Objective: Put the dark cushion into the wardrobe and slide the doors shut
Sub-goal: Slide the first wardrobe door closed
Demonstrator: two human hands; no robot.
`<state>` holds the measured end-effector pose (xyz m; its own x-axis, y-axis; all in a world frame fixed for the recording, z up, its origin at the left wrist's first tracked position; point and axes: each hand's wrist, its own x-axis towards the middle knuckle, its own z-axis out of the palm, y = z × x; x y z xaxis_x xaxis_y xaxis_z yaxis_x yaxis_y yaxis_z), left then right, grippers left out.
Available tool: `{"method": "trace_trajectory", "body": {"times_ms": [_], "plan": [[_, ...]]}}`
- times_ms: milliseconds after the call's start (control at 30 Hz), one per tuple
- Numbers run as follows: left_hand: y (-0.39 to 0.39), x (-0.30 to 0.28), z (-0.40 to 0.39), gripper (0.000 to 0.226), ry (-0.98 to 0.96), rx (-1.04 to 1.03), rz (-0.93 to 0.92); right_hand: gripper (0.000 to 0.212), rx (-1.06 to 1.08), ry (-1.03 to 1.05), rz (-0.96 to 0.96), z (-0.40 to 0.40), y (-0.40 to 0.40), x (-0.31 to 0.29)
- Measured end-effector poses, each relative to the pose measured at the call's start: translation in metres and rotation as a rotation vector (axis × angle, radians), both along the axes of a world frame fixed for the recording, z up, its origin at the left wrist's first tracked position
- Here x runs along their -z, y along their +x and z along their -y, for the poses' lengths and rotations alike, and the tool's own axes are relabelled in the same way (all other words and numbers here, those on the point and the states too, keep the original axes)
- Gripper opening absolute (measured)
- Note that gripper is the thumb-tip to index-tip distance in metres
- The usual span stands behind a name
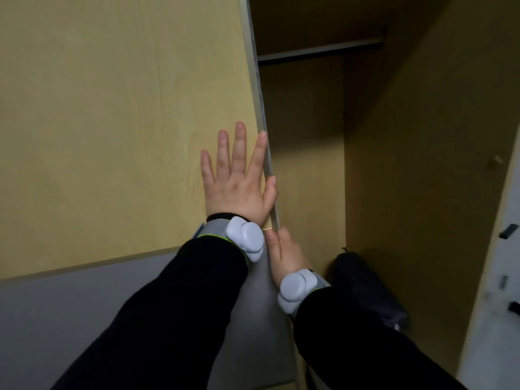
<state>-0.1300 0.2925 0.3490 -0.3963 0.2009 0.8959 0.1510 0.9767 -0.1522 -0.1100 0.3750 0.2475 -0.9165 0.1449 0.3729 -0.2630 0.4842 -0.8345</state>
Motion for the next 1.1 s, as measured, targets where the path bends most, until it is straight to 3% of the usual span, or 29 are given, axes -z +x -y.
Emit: {"method": "trace_trajectory", "body": {"times_ms": [433, 800, 1100], "plan": [[0.0, 0.0, -0.035, 0.068, -0.005, -0.007, -0.03, 0.028, -0.005, 0.032, 0.032, -0.037, 0.008, -0.007], [-0.001, 0.0, -0.086, 0.068, -0.002, -0.011, -0.02, 0.04, -0.002, 0.062, 0.041, -0.089, 0.005, -0.007], [-0.002, 0.0, -0.134, 0.068, 0.0, 0.006, -0.023, 0.031, -0.013, 0.056, 0.032, -0.137, 0.005, -0.008]]}}
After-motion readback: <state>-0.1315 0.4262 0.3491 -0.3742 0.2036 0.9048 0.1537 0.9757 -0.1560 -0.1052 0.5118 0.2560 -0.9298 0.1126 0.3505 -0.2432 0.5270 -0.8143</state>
